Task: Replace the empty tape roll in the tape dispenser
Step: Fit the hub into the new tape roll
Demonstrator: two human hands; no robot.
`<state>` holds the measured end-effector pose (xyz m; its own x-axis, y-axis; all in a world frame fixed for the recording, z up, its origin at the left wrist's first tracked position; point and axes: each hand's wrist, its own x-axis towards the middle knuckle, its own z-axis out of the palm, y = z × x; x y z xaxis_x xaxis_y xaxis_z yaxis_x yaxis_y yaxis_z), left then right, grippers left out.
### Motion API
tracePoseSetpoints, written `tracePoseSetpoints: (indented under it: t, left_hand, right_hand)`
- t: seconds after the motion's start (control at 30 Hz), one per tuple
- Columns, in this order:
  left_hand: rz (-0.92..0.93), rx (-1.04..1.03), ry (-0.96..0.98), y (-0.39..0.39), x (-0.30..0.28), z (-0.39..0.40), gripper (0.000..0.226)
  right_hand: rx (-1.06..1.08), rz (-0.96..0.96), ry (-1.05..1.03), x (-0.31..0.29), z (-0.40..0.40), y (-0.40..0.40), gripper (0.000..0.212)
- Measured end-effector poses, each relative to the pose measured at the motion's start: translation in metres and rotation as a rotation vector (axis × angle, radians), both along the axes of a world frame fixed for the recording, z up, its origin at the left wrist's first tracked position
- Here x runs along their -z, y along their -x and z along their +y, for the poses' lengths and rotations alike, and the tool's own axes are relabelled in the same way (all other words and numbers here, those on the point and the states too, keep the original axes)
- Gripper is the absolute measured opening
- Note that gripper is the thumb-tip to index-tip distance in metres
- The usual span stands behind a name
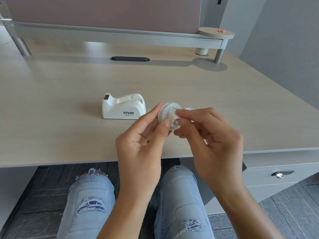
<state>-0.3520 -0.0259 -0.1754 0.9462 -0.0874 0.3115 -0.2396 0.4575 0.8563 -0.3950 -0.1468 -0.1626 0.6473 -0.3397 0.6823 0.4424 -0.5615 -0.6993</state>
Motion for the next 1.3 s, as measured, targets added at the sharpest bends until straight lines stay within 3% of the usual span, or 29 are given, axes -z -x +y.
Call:
tracePoseSetpoints:
  t: [0.5,0.77,1.3]
  left_hand:
    - [-0.051,0.006,-0.057,0.006,0.0,0.0,0.034]
    - [-0.099,-0.035,-0.064,0.008,-0.001,0.002,0.033]
    - [-0.086,-0.052,-0.132,0.007,0.001,0.01,0.031]
  right_hand:
    - [-0.15,0.126,-0.341,-0.016,-0.001,0.004,0.012]
    - [-0.22,0.228,-0.637,-0.017,0.004,0.007,0.014]
    - [-0.221,0.268,-0.35,-0.018,-0.008,0.002,0.014]
